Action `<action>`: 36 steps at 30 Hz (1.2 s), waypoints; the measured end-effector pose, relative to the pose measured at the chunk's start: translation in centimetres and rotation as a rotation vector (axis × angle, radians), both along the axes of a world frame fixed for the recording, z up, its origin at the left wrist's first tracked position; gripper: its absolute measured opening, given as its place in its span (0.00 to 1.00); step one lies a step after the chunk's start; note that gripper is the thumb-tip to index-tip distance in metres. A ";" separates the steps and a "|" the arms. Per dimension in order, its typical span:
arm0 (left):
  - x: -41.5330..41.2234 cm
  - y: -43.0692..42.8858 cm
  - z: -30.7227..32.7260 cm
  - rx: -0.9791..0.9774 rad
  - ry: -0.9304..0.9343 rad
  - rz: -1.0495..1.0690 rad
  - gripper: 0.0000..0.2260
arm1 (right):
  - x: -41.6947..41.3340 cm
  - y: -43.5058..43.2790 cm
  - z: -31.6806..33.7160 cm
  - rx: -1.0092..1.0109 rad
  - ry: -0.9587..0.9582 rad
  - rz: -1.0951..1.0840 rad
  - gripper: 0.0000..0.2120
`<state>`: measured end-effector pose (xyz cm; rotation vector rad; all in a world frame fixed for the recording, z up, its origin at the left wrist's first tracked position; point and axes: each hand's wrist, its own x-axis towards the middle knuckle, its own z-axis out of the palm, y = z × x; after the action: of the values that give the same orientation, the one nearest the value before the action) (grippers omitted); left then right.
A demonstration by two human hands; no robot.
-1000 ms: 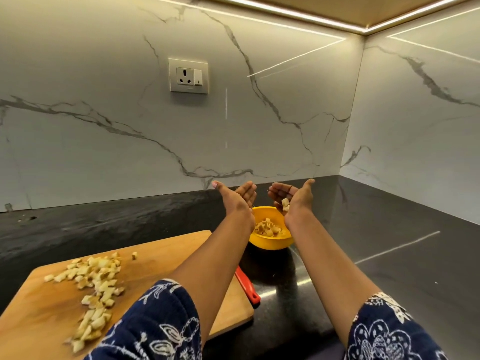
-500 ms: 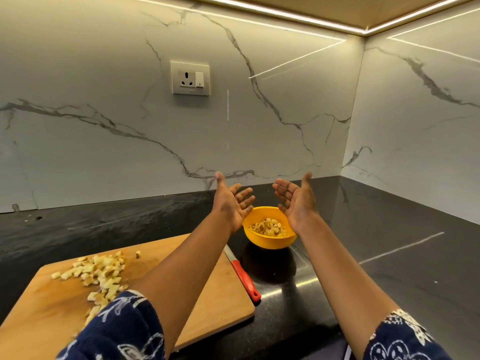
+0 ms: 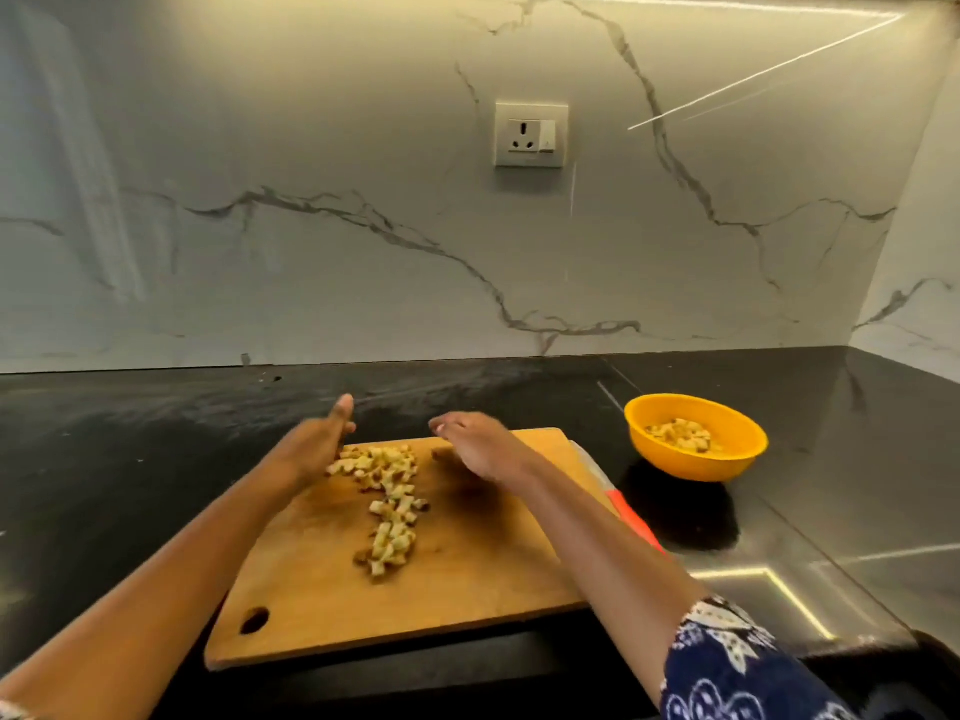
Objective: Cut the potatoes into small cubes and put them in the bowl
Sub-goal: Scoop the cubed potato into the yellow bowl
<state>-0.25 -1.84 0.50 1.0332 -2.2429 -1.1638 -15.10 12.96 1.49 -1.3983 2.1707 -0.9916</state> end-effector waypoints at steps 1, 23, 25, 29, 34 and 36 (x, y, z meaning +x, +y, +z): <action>0.2 -0.2 -0.7 -0.022 -0.051 -0.026 0.33 | 0.7 -0.5 -0.4 0.038 0.029 0.017 0.19; 2.1 3.5 -0.6 0.134 0.056 -0.166 0.38 | 3.3 0.9 -0.5 0.100 -0.176 0.057 0.22; 3.0 4.4 -0.9 0.145 0.157 -0.121 0.39 | 3.5 2.7 0.0 0.052 -0.228 0.096 0.22; 4.4 5.4 -1.2 0.232 0.322 -0.055 0.42 | 4.3 4.8 0.0 0.094 -0.055 0.199 0.29; 4.5 5.8 -0.9 0.311 0.368 -0.005 0.44 | 5.4 3.5 -2.1 0.200 0.527 0.282 0.47; 3.7 6.2 -0.4 0.321 0.338 -0.035 0.44 | 5.3 2.0 -2.6 0.169 0.560 0.237 0.42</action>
<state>3.44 4.32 0.10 0.8339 -1.8567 -1.6180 -9.76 14.92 -1.06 -1.9631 2.3045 -0.3421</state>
